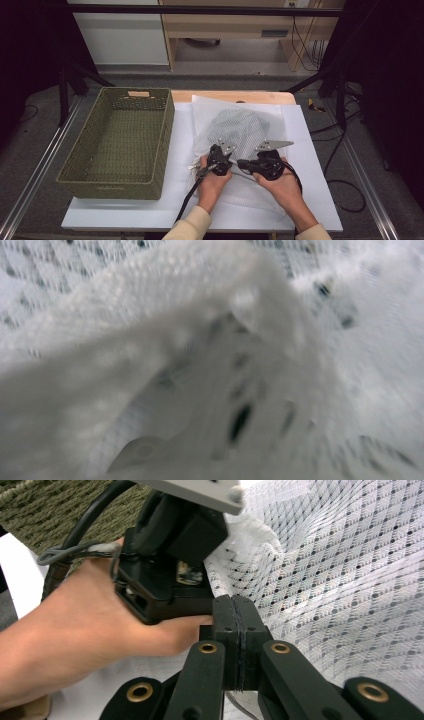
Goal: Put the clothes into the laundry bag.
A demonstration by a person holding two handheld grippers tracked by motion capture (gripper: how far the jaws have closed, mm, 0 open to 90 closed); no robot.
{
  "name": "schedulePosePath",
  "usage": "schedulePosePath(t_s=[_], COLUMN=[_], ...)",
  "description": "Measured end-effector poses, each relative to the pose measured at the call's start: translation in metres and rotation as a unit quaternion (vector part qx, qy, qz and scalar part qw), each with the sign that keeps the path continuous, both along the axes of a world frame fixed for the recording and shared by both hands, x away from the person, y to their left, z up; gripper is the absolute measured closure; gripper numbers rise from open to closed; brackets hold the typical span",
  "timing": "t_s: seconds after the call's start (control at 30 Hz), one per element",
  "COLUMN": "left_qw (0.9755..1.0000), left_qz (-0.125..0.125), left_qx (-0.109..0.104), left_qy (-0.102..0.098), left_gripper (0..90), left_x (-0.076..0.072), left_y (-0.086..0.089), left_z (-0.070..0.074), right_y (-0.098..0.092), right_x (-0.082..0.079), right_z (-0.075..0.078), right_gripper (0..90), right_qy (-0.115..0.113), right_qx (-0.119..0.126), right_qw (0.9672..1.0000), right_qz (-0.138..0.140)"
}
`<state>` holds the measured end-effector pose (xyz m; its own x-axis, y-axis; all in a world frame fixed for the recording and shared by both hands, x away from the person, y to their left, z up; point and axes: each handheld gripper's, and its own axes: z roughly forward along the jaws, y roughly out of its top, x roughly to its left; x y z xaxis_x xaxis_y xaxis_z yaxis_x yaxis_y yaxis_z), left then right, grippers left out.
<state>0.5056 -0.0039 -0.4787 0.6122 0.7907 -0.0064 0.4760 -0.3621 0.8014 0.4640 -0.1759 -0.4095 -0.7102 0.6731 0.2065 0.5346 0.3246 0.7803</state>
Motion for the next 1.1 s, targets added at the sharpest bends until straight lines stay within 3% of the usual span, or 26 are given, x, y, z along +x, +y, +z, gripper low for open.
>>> schedulePosePath(t_s=[0.3,0.43,0.57,0.6,0.77,1.1], left_qw=[0.9999,0.9996,0.9992,0.999,0.9983,0.9982], left_qz=[-0.013,-0.025,-0.036,-0.041,-0.047,-0.034], left_qx=[-0.01,-0.015,-0.014,-0.014,-0.007,-0.016], left_qy=[-0.001,-0.002,-0.008,-0.013,-0.032,-0.047], left_gripper=[90.0,90.0,90.0,90.0,90.0,90.0], left_x=[-0.036,-0.059,-0.074,-0.086,-0.112,-0.129], left_y=[0.019,0.027,0.035,0.04,0.058,0.089], left_z=[0.015,0.023,0.03,0.035,0.048,0.067], right_y=[-0.008,-0.011,-0.01,-0.009,-0.005,0.002], right_x=[-0.004,-0.006,-0.012,-0.013,-0.015,-0.02], right_z=[0.005,0.007,0.009,0.009,0.005,0.0], right_gripper=[90.0,90.0,90.0,90.0,90.0,90.0], right_qy=[-0.004,-0.011,-0.017,-0.023,-0.03,-0.031], right_qx=[0.013,0.016,0.015,0.015,0.011,0.007], right_qw=[0.9999,0.9998,0.9997,0.9996,0.9995,0.9995], right_qz=[-0.002,0.001,0.0,0.004,0.005,0.008])
